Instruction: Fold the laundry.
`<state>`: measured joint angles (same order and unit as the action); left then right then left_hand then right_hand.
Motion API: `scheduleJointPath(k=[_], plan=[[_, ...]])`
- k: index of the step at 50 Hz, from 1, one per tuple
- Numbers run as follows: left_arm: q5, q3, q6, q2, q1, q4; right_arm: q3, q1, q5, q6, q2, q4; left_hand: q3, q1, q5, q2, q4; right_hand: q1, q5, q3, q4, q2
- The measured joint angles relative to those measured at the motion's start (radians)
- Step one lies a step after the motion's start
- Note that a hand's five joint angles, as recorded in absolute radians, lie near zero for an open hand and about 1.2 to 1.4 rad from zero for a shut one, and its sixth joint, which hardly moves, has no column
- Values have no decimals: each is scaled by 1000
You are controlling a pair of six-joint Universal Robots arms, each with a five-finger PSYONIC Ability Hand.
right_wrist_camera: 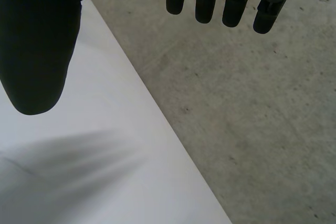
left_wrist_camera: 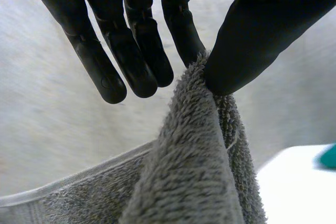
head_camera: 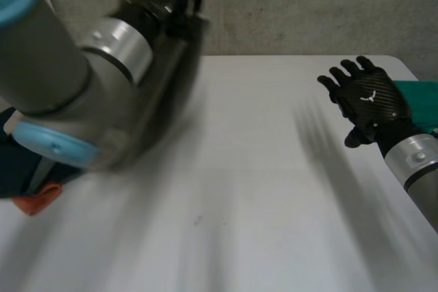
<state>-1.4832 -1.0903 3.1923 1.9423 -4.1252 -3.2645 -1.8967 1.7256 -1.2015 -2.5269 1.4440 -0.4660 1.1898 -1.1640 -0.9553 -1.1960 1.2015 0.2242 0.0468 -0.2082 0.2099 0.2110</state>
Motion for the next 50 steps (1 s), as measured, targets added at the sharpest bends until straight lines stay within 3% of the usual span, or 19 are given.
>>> scheduleJointPath(k=[6, 10, 13, 18, 26, 31, 39, 44, 50], plan=[[51, -35, -107, 134, 76, 1, 7, -21, -34, 1, -2, 1, -24, 30, 18, 24, -25, 0, 0, 0, 0, 0], [105, -43, -136, 260, 139, 0, 12, -31, -54, 1, -7, 2, -590, 634, 541, 613, -607, 0, 0, 0, 0, 0], [119, -45, -138, 292, 152, 1, 13, -33, -60, 2, -11, 4, -762, 750, 721, 770, -788, 0, 0, 0, 0, 0], [106, -60, -132, 240, 131, 2, 16, -32, -63, 2, -15, 22, -861, 827, 817, 865, -878, 0, 0, 0, 0, 0], [71, -156, -90, 42, 18, -1, 52, -14, -62, -22, -14, 157, -863, 827, 821, 875, -881, 0, 0, 0, 0, 0], [70, -217, 73, 6, -90, 15, 95, 53, -60, -88, -22, 305, -876, 840, 833, 883, -893, 0, 0, 0, 0, 0], [76, -252, 425, 124, -222, 85, 178, 199, -66, -171, -140, 408, -876, 840, 840, 888, -896, 0, 0, 0, 0, 0], [77, -276, 488, 176, -226, 109, 273, 273, -125, -137, -261, 356, -876, 840, 840, 888, -896, 0, 0, 0, 0, 0], [72, -375, 455, 105, -191, 66, 382, 298, -202, 14, -360, 316, -875, 840, 838, 888, -896, 0, 0, 0, 0, 0]])
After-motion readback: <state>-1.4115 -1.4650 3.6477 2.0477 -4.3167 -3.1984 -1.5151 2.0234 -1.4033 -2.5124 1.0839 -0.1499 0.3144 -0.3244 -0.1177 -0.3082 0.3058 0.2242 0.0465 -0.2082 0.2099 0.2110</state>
